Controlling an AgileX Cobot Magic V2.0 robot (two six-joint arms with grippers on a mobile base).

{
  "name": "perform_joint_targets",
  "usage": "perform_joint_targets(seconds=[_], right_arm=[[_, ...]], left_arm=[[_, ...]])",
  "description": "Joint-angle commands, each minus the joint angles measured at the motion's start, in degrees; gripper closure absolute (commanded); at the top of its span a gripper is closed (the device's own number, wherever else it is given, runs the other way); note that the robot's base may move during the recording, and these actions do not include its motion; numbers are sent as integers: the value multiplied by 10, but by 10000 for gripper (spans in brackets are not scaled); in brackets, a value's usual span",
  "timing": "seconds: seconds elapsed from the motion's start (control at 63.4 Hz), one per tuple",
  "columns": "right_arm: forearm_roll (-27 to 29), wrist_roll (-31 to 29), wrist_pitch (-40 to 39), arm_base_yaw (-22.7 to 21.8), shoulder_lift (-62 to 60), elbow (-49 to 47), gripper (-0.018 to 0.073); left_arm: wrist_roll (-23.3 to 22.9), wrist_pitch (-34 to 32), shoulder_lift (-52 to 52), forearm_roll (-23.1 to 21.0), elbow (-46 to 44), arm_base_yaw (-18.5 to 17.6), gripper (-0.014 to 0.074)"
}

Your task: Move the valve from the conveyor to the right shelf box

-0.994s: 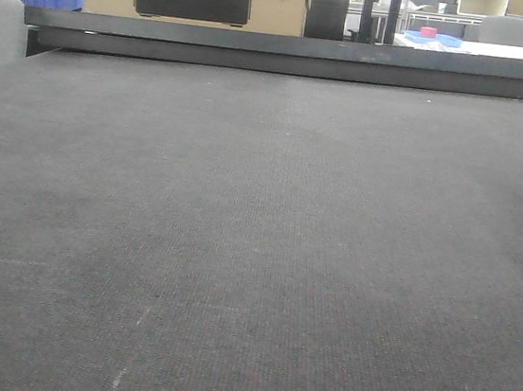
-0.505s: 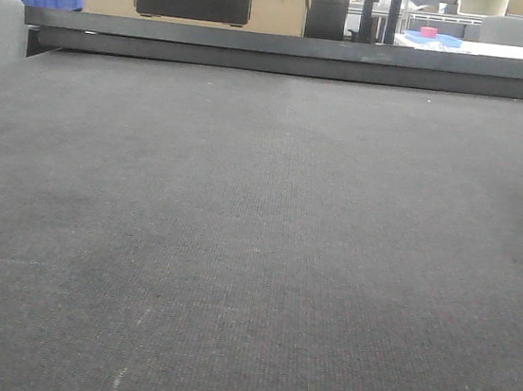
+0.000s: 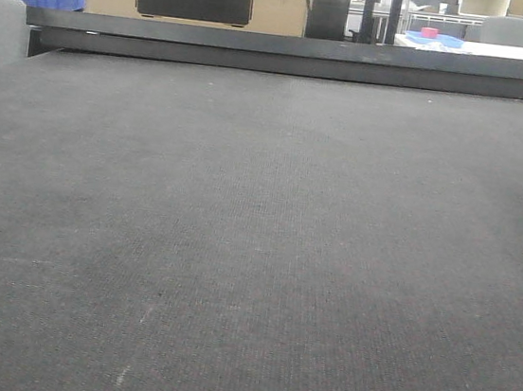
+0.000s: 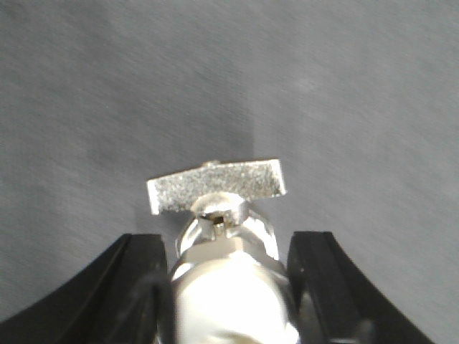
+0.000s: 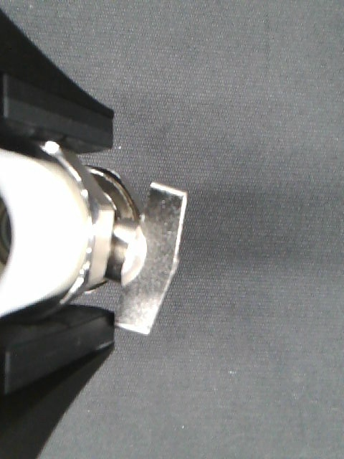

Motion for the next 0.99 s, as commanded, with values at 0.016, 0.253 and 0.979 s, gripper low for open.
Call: perform_joint_targets(seconds=[0.016,0.253,0.979], right_arm=[[-3,-3,-24,0,-10,-3,713],[-3,-3,-50,0,-11,20,713],[-3,-3,-113,0,-146,63,713]], left_arm=[[-10,3,-51,-17,2,-27,708],[-59,-29,-178,28,113,-92,708],[-63,-195,-554,10,356,-103,708]])
